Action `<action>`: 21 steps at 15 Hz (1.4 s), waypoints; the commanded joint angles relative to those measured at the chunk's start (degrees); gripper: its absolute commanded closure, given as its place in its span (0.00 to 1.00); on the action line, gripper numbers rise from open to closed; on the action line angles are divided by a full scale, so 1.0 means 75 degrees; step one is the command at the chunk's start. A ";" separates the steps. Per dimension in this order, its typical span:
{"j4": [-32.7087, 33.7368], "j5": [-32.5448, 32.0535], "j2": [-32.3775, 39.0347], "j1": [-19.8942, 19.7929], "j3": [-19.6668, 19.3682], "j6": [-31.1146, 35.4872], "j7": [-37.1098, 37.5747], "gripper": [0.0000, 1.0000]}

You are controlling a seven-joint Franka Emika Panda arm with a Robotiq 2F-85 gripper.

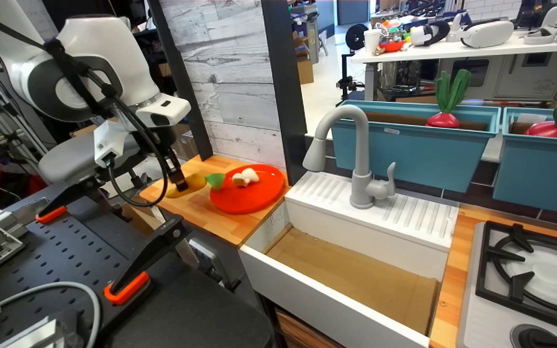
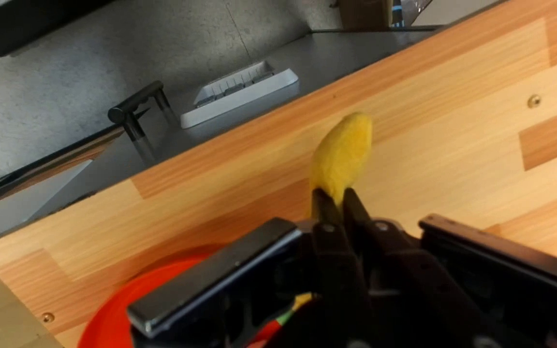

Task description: Move the yellow object forward.

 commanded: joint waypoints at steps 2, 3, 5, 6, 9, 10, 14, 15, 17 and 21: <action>0.0111 -0.0394 0.0162 0.0451 -0.0292 -0.0509 0.0051 0.98; 0.0170 -0.0433 0.0229 0.0544 -0.0360 -0.0627 0.0078 0.98; 0.0263 -0.0491 0.0311 0.0688 -0.0464 -0.0869 0.0122 0.98; 0.0298 -0.0529 0.0319 0.0729 -0.0491 -0.0964 0.0129 0.98; 0.0424 -0.0562 0.0297 0.0641 -0.0418 -0.1067 0.0116 0.98; 0.0469 -0.0566 0.0286 0.0603 -0.0391 -0.1100 0.0110 0.98; 0.0639 -0.0567 0.0301 0.0573 -0.0360 -0.1124 0.0109 0.98; 0.0667 -0.0588 0.0298 0.0633 -0.0420 -0.1217 0.0146 0.68; 0.0713 -0.0617 0.0300 0.0642 -0.0436 -0.1362 0.0156 0.60; 0.0804 -0.0587 0.0277 0.0604 -0.0400 -0.1468 0.0209 0.31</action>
